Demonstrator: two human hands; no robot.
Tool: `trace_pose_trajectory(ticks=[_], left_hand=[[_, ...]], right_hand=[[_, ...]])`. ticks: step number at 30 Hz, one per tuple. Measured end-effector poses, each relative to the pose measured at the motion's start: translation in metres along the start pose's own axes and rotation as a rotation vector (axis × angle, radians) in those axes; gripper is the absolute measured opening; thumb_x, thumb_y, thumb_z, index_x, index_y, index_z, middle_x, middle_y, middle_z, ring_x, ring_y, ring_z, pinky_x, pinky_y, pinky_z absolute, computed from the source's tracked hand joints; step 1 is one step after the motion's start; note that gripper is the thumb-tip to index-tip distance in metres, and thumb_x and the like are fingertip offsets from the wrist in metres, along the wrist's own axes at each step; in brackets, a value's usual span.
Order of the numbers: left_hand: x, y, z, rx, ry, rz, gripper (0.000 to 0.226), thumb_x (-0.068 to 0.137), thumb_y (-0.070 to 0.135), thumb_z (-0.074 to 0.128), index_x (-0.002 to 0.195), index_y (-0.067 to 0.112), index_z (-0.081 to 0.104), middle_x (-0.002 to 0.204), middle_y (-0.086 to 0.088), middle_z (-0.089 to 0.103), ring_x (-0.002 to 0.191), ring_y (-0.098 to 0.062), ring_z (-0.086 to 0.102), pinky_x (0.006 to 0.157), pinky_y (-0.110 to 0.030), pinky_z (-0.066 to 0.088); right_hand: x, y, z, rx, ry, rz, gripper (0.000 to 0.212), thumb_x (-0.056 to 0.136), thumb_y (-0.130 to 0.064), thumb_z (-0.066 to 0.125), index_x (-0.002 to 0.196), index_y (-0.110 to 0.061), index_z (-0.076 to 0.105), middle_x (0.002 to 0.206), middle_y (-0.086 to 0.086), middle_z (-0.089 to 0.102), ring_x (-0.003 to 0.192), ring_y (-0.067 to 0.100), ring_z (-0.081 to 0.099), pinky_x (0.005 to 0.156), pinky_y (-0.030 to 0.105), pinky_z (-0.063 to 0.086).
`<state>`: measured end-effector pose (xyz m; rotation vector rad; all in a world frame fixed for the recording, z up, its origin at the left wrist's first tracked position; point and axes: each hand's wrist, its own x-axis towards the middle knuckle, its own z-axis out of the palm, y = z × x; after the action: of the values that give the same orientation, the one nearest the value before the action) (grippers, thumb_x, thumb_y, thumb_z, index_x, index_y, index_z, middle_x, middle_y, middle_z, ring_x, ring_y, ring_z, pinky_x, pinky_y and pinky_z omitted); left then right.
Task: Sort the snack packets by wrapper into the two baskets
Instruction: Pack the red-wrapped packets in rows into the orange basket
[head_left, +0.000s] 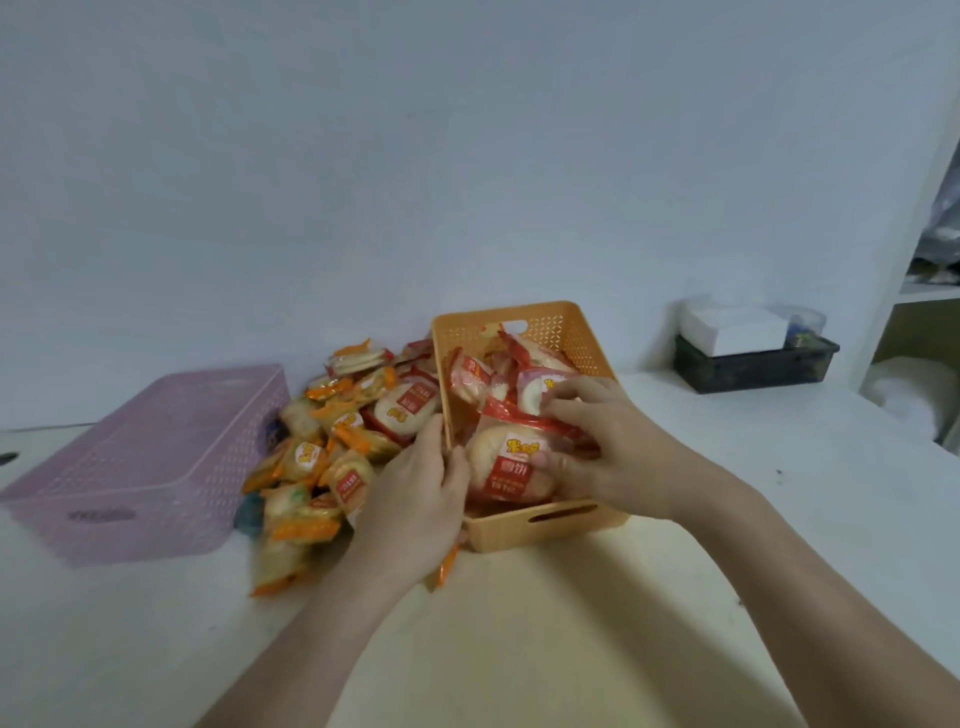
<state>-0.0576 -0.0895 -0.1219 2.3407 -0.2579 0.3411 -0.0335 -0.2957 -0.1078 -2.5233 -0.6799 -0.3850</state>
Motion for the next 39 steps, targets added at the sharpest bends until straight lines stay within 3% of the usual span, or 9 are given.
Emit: trace_pose_trajectory(ticks=[4,6,9,14,19,23,28,32,39], left_hand=[[0.006,0.006,-0.013,0.066,0.197,0.213,0.043,0.098,0.046,0.035,0.135,0.027,0.048,0.118,0.016,0.052,0.108,-0.005,0.051,0.08,-0.013,0.036],[0.011,0.021,-0.018,0.213,0.038,0.368,0.045,0.096,0.048,0.044,0.137,0.03,0.049,0.123,0.017,0.051,0.116,-0.004,0.046,0.092,-0.018,0.034],[0.019,0.033,-0.012,0.537,-0.189,0.455,0.045,0.09,0.047,0.054,0.133,0.036,0.05,0.114,0.014,0.064,0.107,-0.012,0.058,0.083,-0.03,0.048],[0.029,0.031,-0.008,0.648,-0.317,0.433,0.033,0.083,0.045,0.065,0.114,0.035,0.062,0.101,0.011,0.068,0.095,-0.014,0.062,0.07,-0.031,0.047],[0.043,0.041,-0.001,0.844,-0.4,0.45,0.027,0.081,0.045,0.064,0.1,0.027,0.059,0.081,0.008,0.057,0.075,-0.017,0.057,0.053,-0.03,0.04],[0.046,0.04,0.006,0.839,-0.32,0.443,0.025,0.081,0.046,0.066,0.093,0.026,0.056,0.075,0.008,0.053,0.072,-0.018,0.055,0.051,-0.029,0.036],[0.041,0.03,0.012,0.745,-0.13,0.466,0.022,0.083,0.034,0.068,0.094,0.024,0.052,0.09,0.004,0.063,0.084,-0.023,0.064,0.057,-0.032,0.042],[0.04,0.03,0.017,0.738,-0.08,0.452,0.022,0.085,0.034,0.066,0.1,0.022,0.054,0.097,0.002,0.062,0.089,-0.023,0.064,0.063,-0.033,0.046],[0.037,0.034,0.017,0.706,-0.073,0.419,0.02,0.086,0.018,0.063,0.104,0.021,0.056,0.096,0.003,0.062,0.089,-0.02,0.064,0.064,-0.029,0.048]], right_hand=[[0.001,-0.004,-0.003,-0.102,-0.131,0.005,0.044,0.083,-0.049,0.066,0.12,-0.027,0.063,0.132,-0.005,0.037,0.131,0.021,0.024,0.111,0.042,0.027],[0.004,-0.008,-0.004,-0.14,-0.185,0.016,0.048,0.081,-0.049,0.068,0.124,-0.03,0.063,0.133,-0.004,0.035,0.131,0.022,0.023,0.112,0.041,0.027],[0.006,-0.012,-0.016,-0.153,-0.225,0.027,0.044,0.076,-0.042,0.073,0.117,-0.033,0.063,0.127,-0.004,0.038,0.122,0.021,0.034,0.105,0.035,0.035],[0.0,-0.014,-0.056,-0.401,-0.364,0.163,0.04,0.076,-0.052,0.07,0.107,-0.035,0.052,0.108,-0.01,0.054,0.091,0.013,0.048,0.073,0.028,0.042],[0.009,-0.018,-0.046,-0.6,-0.519,0.129,0.045,0.086,-0.05,0.056,0.122,-0.028,0.041,0.119,-0.003,0.056,0.111,0.022,0.051,0.082,0.035,0.028],[0.019,-0.008,-0.032,-0.68,-0.474,0.071,0.047,0.085,-0.029,0.058,0.124,-0.022,0.031,0.108,0.002,0.061,0.104,0.027,0.057,0.078,0.039,0.027],[0.015,-0.014,-0.051,-0.344,-0.347,0.167,0.037,0.074,-0.055,0.054,0.107,-0.037,0.057,0.092,-0.012,0.058,0.088,0.014,0.051,0.087,0.033,0.039],[0.013,-0.014,-0.063,-0.151,-0.102,0.069,0.021,0.085,-0.047,0.06,0.102,-0.034,0.06,0.088,-0.007,0.064,0.076,0.008,0.058,0.069,0.032,0.053],[0.012,-0.022,-0.044,-0.45,-0.274,-0.011,0.02,0.083,-0.041,0.064,0.099,-0.029,0.063,0.086,-0.008,0.061,0.082,0.015,0.053,0.065,0.027,0.039]])
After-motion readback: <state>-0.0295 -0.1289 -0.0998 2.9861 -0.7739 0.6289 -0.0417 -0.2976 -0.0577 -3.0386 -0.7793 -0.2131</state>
